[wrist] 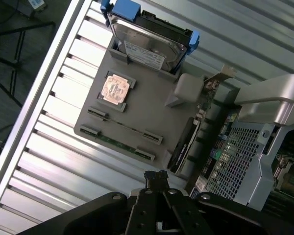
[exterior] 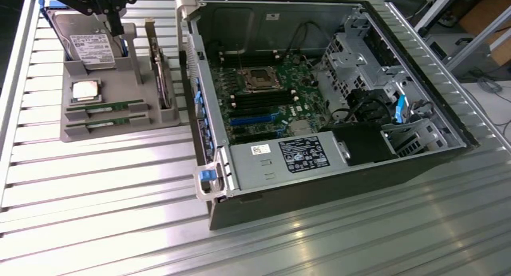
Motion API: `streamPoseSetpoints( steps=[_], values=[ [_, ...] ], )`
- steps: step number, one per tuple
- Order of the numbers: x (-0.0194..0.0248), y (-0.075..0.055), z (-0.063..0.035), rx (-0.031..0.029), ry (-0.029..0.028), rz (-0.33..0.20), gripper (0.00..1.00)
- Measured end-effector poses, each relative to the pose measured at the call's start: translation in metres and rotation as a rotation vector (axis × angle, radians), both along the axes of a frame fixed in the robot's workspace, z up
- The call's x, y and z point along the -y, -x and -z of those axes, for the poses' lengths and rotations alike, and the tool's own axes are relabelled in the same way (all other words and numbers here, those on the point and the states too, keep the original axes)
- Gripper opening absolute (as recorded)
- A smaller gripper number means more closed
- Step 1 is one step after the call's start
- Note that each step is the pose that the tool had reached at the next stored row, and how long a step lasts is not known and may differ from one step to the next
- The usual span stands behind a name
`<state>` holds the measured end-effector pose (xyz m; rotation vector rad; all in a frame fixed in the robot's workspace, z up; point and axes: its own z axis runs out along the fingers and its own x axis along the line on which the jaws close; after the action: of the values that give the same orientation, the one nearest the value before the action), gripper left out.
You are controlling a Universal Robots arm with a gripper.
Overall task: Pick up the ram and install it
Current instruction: 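Pick up the ram and move it above insertion slot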
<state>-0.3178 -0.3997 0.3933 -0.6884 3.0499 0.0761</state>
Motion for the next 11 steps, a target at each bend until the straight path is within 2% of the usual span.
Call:
streamPoseSetpoints(
  steps=[11],
  values=[
    [0.0000,0.0000,0.0000,0.0001,-0.0001,-0.060,0.11]
  ],
)
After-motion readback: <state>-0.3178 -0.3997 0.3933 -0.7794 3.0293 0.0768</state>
